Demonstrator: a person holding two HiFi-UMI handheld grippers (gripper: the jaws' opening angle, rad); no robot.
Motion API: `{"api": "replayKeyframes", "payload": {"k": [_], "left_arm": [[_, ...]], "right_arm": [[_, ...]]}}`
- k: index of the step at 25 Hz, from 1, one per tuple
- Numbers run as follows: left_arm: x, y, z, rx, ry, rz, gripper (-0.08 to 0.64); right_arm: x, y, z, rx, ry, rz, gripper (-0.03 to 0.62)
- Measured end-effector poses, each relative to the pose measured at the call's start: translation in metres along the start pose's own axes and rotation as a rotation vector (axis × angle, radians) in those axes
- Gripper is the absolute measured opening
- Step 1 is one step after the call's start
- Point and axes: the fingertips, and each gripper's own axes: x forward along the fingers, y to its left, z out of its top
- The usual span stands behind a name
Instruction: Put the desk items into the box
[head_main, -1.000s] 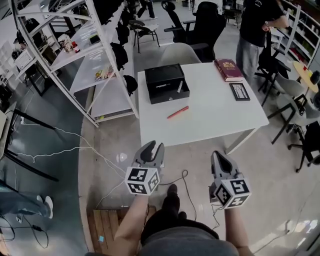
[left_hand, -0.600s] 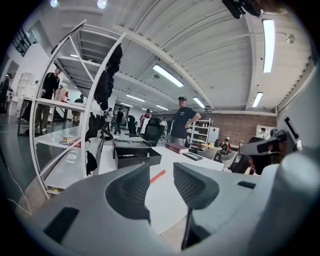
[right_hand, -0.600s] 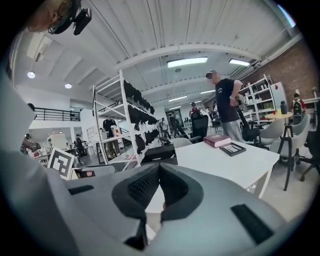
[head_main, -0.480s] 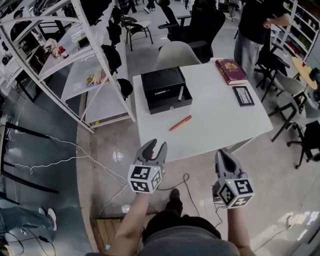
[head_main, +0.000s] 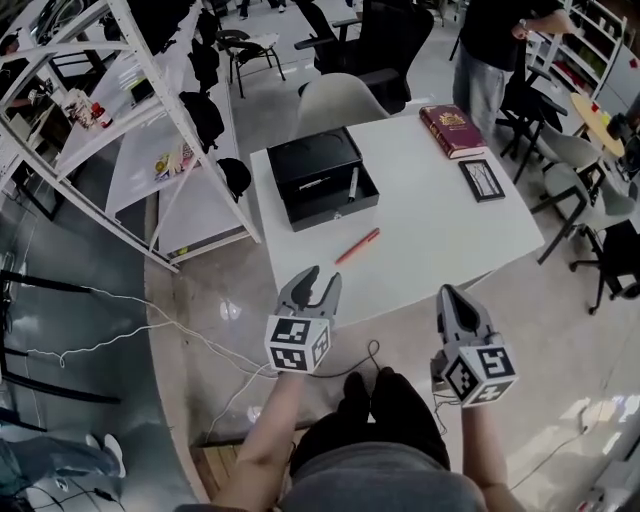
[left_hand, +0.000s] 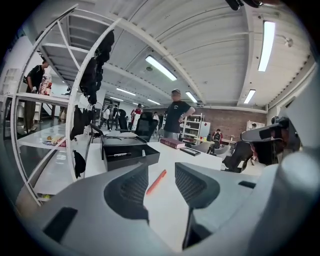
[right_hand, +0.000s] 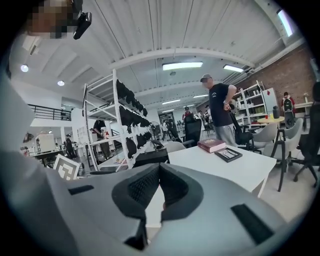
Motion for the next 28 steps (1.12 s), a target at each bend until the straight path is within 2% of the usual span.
{"api": "replayKeyframes", "payload": {"k": [14, 28], "left_arm": [[0.071, 0.002, -0.02, 0.102, 0.125, -0.056, 0.155], [0.14, 0.002, -0.052, 0.214, 0.326, -0.096, 0.155]], "right_arm": [[0.039, -0.026, 0.013, 0.013, -0.011, 0.006, 0.004], [0.094, -0.063, 0.019, 0.018, 0.038, 0.069, 0.003]]}}
